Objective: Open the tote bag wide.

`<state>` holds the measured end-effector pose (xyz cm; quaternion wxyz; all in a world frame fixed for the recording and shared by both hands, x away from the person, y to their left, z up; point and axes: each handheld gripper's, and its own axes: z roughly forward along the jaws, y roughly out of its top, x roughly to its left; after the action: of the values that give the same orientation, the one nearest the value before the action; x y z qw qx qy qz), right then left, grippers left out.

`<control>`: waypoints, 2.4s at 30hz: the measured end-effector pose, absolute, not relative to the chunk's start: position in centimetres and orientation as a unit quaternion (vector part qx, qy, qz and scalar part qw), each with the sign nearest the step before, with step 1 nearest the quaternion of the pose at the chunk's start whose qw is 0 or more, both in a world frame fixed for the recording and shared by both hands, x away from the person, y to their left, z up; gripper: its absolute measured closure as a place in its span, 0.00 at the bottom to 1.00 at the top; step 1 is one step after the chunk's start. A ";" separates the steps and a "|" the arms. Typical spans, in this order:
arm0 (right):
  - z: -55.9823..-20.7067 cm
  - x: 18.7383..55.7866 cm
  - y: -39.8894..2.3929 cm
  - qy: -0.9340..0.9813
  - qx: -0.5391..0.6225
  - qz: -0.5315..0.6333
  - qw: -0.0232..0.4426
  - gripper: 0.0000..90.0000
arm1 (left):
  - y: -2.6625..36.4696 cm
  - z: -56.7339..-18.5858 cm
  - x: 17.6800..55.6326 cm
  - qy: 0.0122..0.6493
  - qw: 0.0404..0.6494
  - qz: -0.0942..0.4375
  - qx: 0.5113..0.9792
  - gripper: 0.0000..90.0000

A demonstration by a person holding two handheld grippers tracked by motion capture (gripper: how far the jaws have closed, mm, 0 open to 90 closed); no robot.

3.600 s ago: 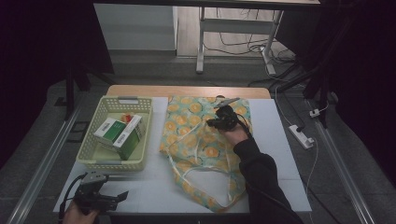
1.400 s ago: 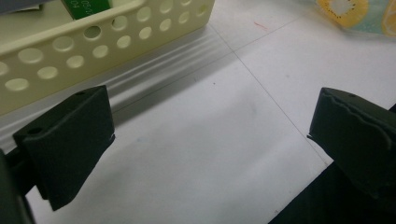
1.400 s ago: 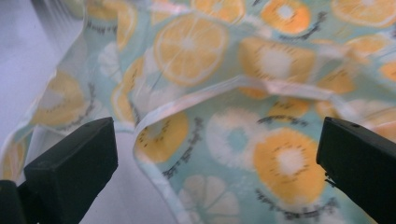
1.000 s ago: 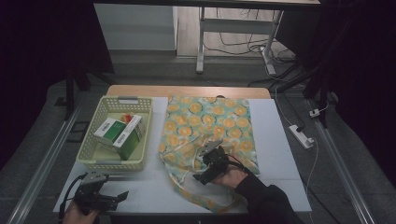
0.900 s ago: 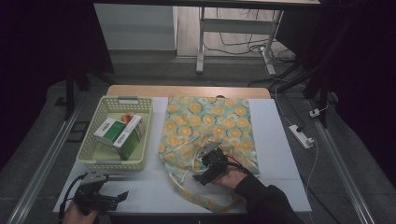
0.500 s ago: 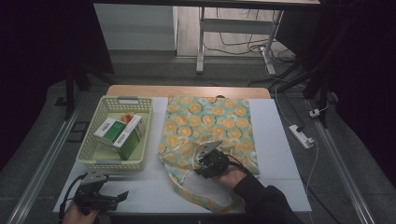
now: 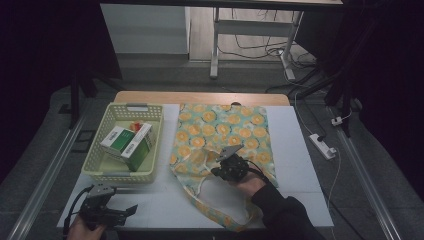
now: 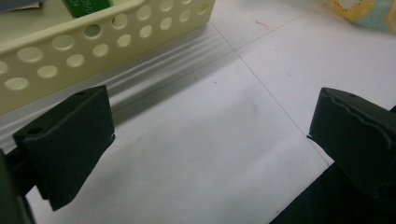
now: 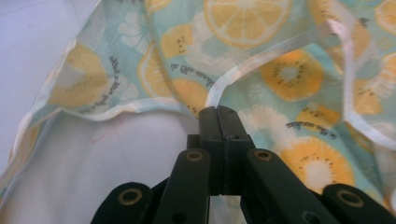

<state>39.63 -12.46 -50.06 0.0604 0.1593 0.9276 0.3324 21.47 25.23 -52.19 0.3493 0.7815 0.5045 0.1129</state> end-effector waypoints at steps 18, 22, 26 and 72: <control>-51.9 39.2 -9.4 0.938 0.147 0.312 0.035 0.82 | 25.2 -52.2 21.5 0.504 0.348 0.113 0.782 0.00; -50.9 39.0 -9.4 0.932 0.138 0.335 0.031 0.94 | 25.2 -52.2 21.5 0.504 0.348 0.113 0.782 0.00; -49.8 39.2 -9.8 0.923 0.149 0.352 0.040 0.99 | 25.2 -52.2 21.5 0.505 0.348 0.113 0.782 0.00; -50.2 40.8 -16.0 0.920 0.215 0.324 0.057 1.00 | 25.3 -52.2 21.5 0.506 0.350 0.112 0.780 0.00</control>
<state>40.77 -16.04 -50.20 0.0568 0.2147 0.9195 0.3243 21.51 25.30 -52.21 0.3498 0.7802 0.5064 0.1119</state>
